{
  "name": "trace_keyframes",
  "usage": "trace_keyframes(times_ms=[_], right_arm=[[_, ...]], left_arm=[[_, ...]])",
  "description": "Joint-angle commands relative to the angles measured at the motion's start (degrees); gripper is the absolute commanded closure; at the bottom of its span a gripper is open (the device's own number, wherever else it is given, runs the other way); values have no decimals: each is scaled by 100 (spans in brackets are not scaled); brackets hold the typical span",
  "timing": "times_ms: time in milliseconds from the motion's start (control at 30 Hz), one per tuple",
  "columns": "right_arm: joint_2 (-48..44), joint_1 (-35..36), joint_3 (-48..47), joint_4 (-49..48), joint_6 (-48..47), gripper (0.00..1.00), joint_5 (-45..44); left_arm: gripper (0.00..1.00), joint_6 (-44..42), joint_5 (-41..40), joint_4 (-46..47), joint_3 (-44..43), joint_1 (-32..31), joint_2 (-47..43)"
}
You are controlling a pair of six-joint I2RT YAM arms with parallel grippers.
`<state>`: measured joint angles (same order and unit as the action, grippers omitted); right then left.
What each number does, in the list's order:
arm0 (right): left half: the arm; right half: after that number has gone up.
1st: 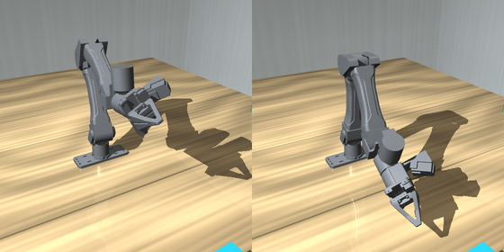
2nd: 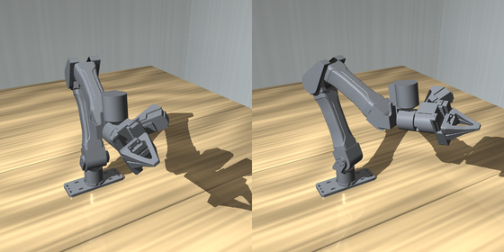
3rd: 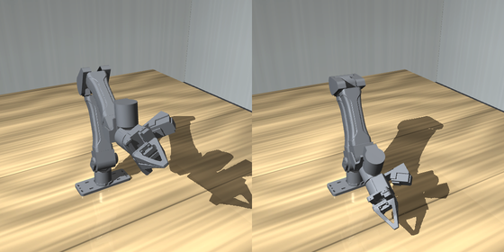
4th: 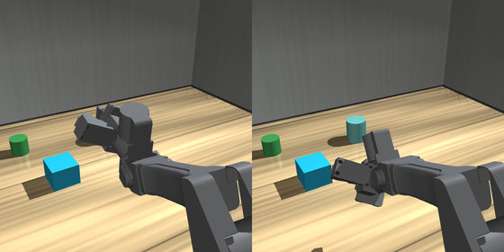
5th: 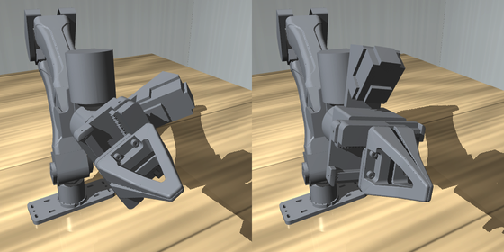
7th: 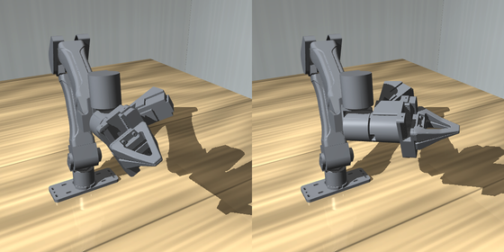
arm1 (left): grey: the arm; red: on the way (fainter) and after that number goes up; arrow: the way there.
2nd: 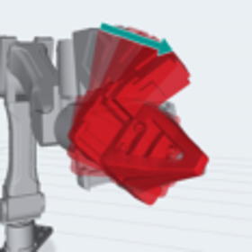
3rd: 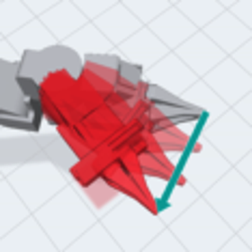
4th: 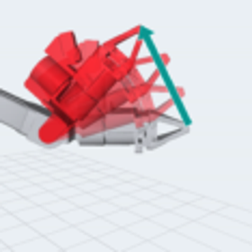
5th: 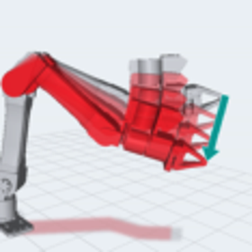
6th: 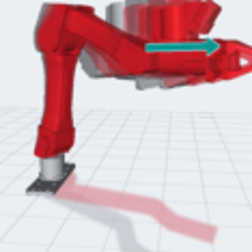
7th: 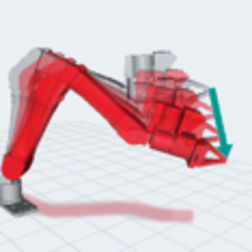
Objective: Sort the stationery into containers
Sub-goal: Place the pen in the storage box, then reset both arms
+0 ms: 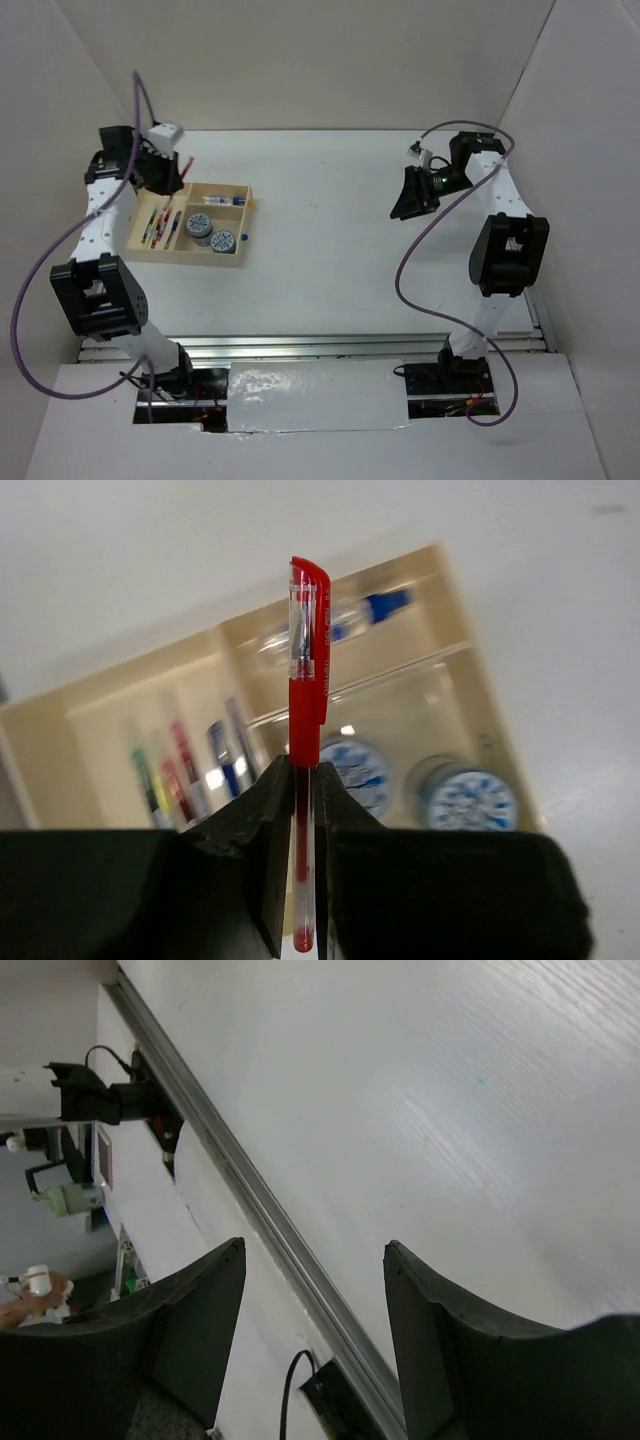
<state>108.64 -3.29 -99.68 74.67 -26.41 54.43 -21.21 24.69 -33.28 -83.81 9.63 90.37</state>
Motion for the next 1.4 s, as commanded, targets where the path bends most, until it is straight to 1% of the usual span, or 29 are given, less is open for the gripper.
trace_keyframes(times_ms=[0,33,133,300,333,367,433,600,700,867,967,1033,1067,1100,1167,1233,1267,1300,1333,1367], right_arm=[[-500,-145,404,-347,154,36,-239],[-589,-189,736,-635,232,36,-371],[-923,-304,1334,-1243,382,36,-889],[-1108,-584,1705,-1675,549,36,-1470],[-1134,-637,1741,-1728,576,36,-1514],[-1152,-690,1767,-1763,567,36,-1558],[-1231,-831,1881,-1860,567,37,-1743],[-1424,-1138,2102,-2053,515,36,-2112],[-1486,-1244,2146,-1992,409,36,-2156],[-1556,-1411,2277,-1957,321,37,-2139],[-1583,-1429,2312,-1913,260,37,-2165],[-1661,-1464,2365,-1913,233,37,-2226],[-1697,-1473,2391,-1939,233,38,-2270],[-1749,-1482,2409,-1948,225,38,-2305],[-1950,-1560,2488,-2053,216,38,-2428],[-2136,-1683,2584,-2141,233,38,-2446],[-2345,-1849,2611,-2167,242,38,-2455],[-2487,-1938,2725,-2281,268,37,-2455],[-2819,-2139,2804,-2360,286,37,-2429],[-3031,-2236,2918,-2483,295,36,-2429]], left_arm=[[100,698,55,-329,-547,863,515],[100,645,-120,-389,-618,944,630],[100,574,-472,-303,-628,1120,886],[94,600,-921,-48,-444,1173,1228],[93,688,-1000,14,-417,1190,1281],[90,715,-992,119,-373,1251,1386],[86,837,-1001,251,-320,1331,1509],[85,1153,-1124,559,-320,1489,1870],[84,1233,-1142,682,-338,1533,2072],[74,1216,-1176,840,-224,1393,2239],[64,1181,-1300,876,-250,1270,2319],[44,1163,-1204,762,-337,1234,2293],[37,1189,-1038,744,-338,1234,2240],[15,1216,-975,796,-285,1243,2022],[1,1242,-843,805,-250,1252,1740],[1,1181,-589,674,-215,1208,1257],[1,1042,-457,613,-206,1191,881],[1,936,-152,429,-180,1173,677],[1,700,-148,349,-136,1016,275],[1,558,-244,261,-101,910,71]])
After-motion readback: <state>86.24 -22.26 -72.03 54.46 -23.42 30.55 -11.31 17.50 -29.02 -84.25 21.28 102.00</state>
